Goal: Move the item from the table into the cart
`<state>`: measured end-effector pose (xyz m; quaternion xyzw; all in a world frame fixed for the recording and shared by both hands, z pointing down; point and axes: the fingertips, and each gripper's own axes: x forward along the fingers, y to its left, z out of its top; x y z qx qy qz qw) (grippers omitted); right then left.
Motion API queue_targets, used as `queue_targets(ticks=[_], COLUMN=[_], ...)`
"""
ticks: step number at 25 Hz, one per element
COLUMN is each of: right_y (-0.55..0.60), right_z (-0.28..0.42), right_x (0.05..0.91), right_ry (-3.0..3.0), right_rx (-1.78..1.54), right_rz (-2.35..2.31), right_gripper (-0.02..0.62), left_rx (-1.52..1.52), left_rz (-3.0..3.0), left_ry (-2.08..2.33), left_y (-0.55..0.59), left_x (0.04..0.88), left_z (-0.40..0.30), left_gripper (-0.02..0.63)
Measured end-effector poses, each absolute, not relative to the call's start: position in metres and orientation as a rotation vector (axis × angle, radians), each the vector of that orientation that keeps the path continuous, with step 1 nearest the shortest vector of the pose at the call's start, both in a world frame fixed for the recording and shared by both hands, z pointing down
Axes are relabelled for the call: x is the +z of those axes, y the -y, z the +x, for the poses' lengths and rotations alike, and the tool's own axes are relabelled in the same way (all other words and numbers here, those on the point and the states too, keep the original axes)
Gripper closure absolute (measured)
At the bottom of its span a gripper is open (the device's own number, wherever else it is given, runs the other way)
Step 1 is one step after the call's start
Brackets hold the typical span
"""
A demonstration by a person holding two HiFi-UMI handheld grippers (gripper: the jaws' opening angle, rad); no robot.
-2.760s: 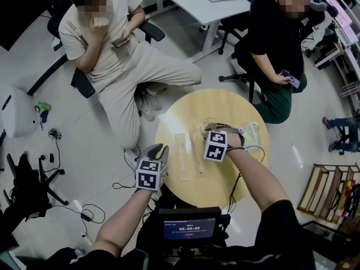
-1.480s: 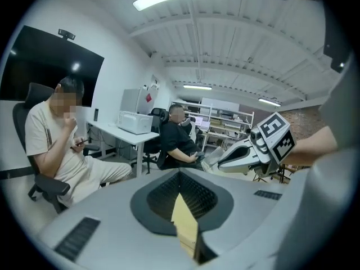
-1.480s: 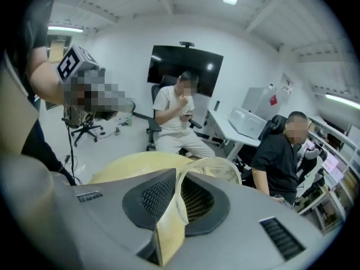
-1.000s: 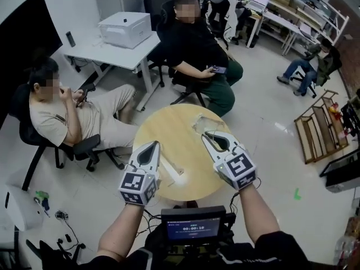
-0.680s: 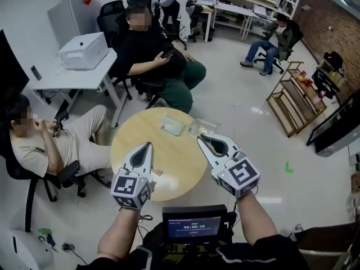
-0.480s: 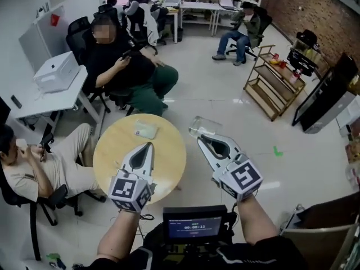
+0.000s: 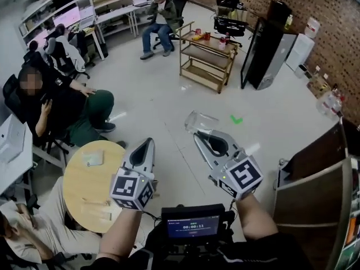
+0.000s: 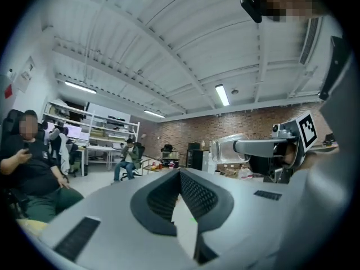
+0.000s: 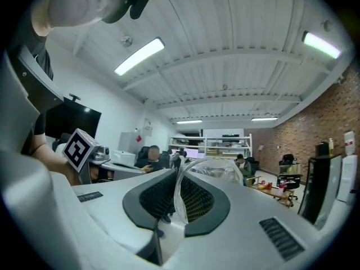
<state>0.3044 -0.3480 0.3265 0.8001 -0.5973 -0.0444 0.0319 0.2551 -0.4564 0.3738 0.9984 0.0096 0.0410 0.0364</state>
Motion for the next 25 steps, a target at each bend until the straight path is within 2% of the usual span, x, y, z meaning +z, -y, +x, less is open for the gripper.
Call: queue_targets(ticks=[8,13,16,25], right_y=[0.206,0.088,0.006,-0.338], right_z=[0.370,0.388,0.381,0.293], right_x=[0.309,0.316,0.315,0.297], right_ry=[1.300,0.939,0.733,0.197], right_rx=[-0.147,-0.140,-0.144,-0.174], right_rz=[2.774,2.917,2.975,3.056], right_gripper=[0.574,0.574,0.574,0.574], left_rx=[0.090,0.073,0.097,0.072], left_rz=[3.033,2.980,2.914,2.722], left_ry=[-0.618,-0.955,-1.132,-1.615], left_y=[0.322,0.214,0.135,-0.227], left_x=[0.352,0.359,0.364,0.348], left_z=[0.373,0.419,0.428,0.387], left_gripper=[0.606,0.606,0.606,0.606])
